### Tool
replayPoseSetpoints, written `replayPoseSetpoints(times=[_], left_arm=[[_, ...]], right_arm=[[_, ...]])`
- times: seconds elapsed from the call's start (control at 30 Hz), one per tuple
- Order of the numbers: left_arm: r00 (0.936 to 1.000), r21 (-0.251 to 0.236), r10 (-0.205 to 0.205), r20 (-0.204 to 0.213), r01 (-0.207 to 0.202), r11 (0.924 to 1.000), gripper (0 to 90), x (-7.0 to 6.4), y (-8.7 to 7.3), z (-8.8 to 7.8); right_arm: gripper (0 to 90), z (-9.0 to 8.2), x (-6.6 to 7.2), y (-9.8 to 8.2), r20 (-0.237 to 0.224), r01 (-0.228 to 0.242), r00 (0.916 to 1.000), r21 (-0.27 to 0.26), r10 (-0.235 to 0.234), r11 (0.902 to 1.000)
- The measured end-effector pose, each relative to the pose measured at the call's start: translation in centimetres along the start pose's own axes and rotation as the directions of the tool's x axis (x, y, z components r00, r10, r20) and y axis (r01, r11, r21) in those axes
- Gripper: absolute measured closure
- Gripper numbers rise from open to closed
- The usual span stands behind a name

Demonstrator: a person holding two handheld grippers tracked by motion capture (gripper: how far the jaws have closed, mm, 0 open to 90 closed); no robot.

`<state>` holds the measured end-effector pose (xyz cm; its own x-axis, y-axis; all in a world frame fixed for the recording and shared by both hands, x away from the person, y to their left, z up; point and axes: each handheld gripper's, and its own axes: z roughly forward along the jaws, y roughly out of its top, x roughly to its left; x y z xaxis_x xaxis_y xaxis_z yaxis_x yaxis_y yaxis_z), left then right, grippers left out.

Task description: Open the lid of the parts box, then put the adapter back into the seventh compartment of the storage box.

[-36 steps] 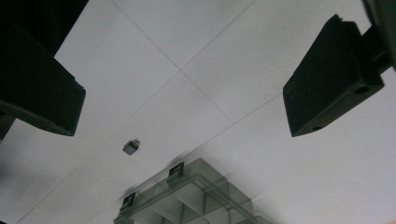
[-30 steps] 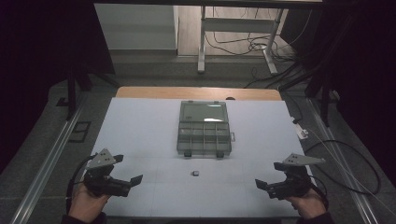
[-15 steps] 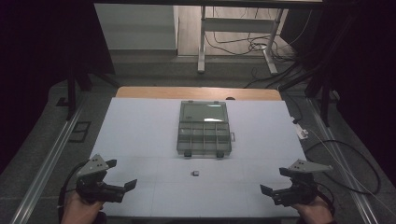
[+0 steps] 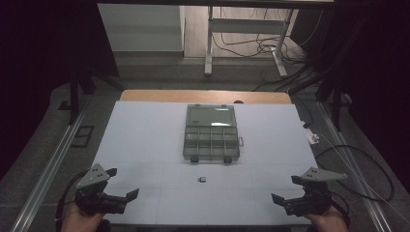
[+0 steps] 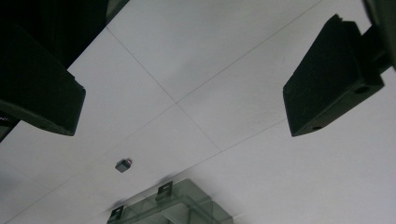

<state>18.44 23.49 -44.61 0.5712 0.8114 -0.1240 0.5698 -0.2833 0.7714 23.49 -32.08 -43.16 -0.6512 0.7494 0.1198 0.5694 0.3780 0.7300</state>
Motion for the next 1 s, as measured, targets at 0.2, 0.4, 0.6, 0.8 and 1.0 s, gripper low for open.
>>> replayPoseSetpoints(times=[0.2, 0.4, 0.6, 0.8, 1.0], left_arm=[[1.0, 0.007, -0.002, 0.007, 0.002, 1.0, 0.0, 0.1, 0.0, 0.1], [0.9999, 0.012, 0.007, 0.009, -0.007, 0.9999, 0.0, 0.0, 0.0, 0.2], [0.9999, 0.018, -0.003, 0.015, 0.003, 0.9998, 0.0, 0.2, 0.1, 0.2], [0.9999, 0.02, -0.006, 0.016, 0.006, 0.9998, 0.0, 0.2, 0.1, 0.3], [0.9999, 0.018, 0.004, 0.016, -0.004, 0.9998, 0.2, 0.2, 0.1, 0.3]], right_arm=[[0.0, 0.0, 0.0, 0.1, -0.006, 0.0, 1.0, -0.002, 0.0, 1.0], [0.0, 0.1, 0.2, 0.2, -0.018, 0.016, 0.9997, -0.004, -0.017, 0.9999], [0.0, 0.3, 0.4, 0.5, -0.027, 0.034, 0.999, -0.016, -0.035, 0.9993], [0.0, 0.8, 0.4, 1.0, -0.051, 0.049, 0.9975, -0.013, -0.049, 0.9987], [0.0, 1.5, 0.4, 1.6, -0.075, 0.057, 0.9955, -0.016, -0.058, 0.9983]])
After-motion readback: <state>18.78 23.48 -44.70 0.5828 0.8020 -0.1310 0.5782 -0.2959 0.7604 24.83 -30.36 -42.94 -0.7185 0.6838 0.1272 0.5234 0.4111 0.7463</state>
